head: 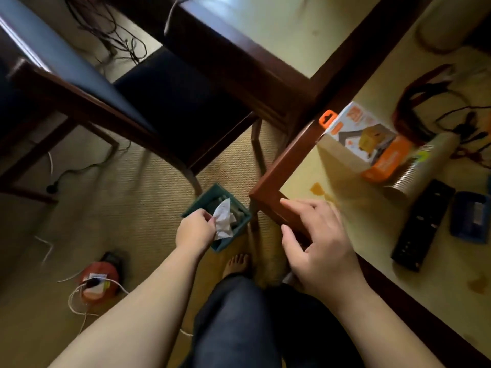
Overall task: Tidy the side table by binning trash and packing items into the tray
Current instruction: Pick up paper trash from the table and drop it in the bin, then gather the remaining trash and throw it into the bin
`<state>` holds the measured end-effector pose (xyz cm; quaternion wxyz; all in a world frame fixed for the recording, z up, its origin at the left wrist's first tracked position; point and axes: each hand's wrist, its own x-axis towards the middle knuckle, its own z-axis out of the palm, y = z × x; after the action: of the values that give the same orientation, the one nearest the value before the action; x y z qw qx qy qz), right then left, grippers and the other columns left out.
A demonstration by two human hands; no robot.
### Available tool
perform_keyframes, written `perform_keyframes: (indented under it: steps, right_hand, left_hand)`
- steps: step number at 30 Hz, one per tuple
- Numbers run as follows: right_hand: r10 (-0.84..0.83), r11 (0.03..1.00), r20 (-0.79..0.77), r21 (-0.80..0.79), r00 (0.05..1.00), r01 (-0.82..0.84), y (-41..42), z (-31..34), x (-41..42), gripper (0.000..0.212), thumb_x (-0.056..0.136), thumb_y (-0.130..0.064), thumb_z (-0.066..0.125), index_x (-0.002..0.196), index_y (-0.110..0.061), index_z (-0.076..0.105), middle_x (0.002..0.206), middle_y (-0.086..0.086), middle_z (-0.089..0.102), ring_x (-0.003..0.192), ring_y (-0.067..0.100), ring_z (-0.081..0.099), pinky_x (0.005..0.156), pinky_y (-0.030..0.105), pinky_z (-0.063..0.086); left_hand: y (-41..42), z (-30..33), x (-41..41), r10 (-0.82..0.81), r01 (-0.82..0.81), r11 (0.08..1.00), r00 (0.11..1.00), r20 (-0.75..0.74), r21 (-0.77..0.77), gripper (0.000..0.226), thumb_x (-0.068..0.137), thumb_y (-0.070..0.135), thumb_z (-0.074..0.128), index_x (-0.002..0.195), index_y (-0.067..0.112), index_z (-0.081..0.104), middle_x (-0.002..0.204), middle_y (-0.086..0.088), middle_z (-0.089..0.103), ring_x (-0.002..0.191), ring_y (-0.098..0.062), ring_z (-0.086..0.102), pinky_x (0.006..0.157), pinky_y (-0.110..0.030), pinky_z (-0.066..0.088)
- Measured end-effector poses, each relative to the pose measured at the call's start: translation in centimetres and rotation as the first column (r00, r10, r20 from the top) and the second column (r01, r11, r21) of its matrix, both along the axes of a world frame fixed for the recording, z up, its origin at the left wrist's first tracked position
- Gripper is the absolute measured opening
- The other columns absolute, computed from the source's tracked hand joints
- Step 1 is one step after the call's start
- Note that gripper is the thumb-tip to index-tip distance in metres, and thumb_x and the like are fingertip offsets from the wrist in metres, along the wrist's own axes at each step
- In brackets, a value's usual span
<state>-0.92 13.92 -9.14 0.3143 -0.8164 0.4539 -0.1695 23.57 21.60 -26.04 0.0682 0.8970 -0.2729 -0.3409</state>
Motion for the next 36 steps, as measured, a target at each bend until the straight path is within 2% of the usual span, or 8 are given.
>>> perform_keyframes:
  steps: [4,8,10,15,22,27,31,36]
  right_hand:
    - [0.063,0.992,-0.004,-0.11,0.998,-0.063,-1.0,-2.9,0.4,0.047,0.091,-0.018,0.071,0.137,-0.015,0.064,0.127,0.002,0.061,0.117,0.019,0.053,0.099,0.045,0.052]
    - [0.101,0.975,-0.032,-0.196,0.994,-0.105,-1.4,-4.7,-0.7,0.047,0.09,-0.018,0.071,0.136,-0.013,0.065,0.129,0.005,0.062,0.118,0.023,0.056,0.1,0.045,0.05]
    - [0.108,0.972,-0.043,-0.204,0.993,-0.115,-1.3,-4.2,-1.5,0.047,0.09,-0.018,0.071,0.136,-0.014,0.065,0.131,0.004,0.062,0.12,0.023,0.056,0.101,0.045,0.051]
    - [0.117,0.983,-0.015,-0.142,0.993,-0.118,-1.0,0.4,-3.6,0.047,0.093,-0.022,0.067,0.14,-0.017,0.063,0.136,0.002,0.06,0.126,0.02,0.053,0.101,0.046,0.052]
    - [0.0,0.997,0.017,-0.082,1.0,0.002,-1.0,8.0,-9.9,0.047,0.092,-0.02,0.071,0.139,-0.019,0.063,0.133,-0.006,0.059,0.125,0.011,0.05,0.103,0.037,0.052]
    - [-0.179,0.981,-0.051,-0.082,0.983,0.175,-2.1,9.3,-16.1,0.048,0.089,-0.019,0.075,0.135,-0.022,0.064,0.127,-0.007,0.058,0.119,0.011,0.048,0.098,0.03,0.051]
    - [-0.308,0.95,-0.152,0.004,0.939,0.312,-2.8,9.2,-19.5,0.051,0.092,-0.032,0.071,0.141,-0.026,0.058,0.127,-0.008,0.052,0.12,0.015,0.05,0.094,0.032,0.053]
    - [-0.394,0.858,-0.323,0.207,0.861,0.47,-4.7,8.8,-19.1,0.061,0.095,-0.049,0.064,0.149,-0.03,0.043,0.138,-0.003,0.045,0.113,0.017,0.055,0.082,0.029,0.054]
  left_hand:
    - [-1.3,-6.9,0.7,-0.025,0.025,0.998,1.0,-0.013,0.057,0.027,0.098,0.043,0.057,0.111,0.024,0.071,0.106,-0.004,0.074,0.095,-0.026,0.068,0.081,-0.036,0.056]
    - [-2.0,-10.5,0.8,-0.035,0.05,0.988,0.994,-0.105,0.146,0.045,0.097,0.035,0.06,0.139,0.019,0.062,0.132,-0.011,0.068,0.116,-0.03,0.066,0.092,-0.037,0.052]
    - [-1.6,-9.9,0.5,-0.012,0.036,0.986,0.989,-0.147,0.161,0.045,0.097,0.035,0.064,0.139,0.021,0.061,0.132,-0.011,0.067,0.115,-0.029,0.066,0.095,-0.038,0.052]
    - [0.5,-1.8,-2.0,-0.037,0.048,0.998,0.979,-0.199,0.051,0.028,0.096,0.035,0.067,0.121,0.022,0.07,0.107,0.003,0.074,0.089,-0.012,0.068,0.07,-0.026,0.053]
    - [1.1,16.4,-10.7,-0.1,0.058,0.97,0.98,-0.172,-0.236,0.012,0.094,0.043,0.069,0.087,0.035,0.073,0.082,0.016,0.074,0.079,0.001,0.068,0.071,-0.029,0.059]
    - [-2.6,23.4,-16.9,-0.261,0.189,0.871,0.96,-0.102,-0.454,0.009,0.094,0.044,0.07,0.088,0.037,0.071,0.078,0.019,0.071,0.078,0.007,0.065,0.066,-0.017,0.053]
    - [-7.5,24.8,-19.8,-0.388,0.345,0.773,0.921,0.033,-0.532,0.007,0.093,0.035,0.073,0.1,0.034,0.071,0.087,0.021,0.07,0.08,0.005,0.064,0.069,-0.019,0.053]
    - [-14.4,25.7,-20.0,-0.515,0.605,0.704,0.796,0.318,-0.372,0.057,0.09,0.041,0.074,0.142,0.038,0.05,0.141,0.004,0.055,0.127,-0.022,0.049,0.1,-0.04,0.051]
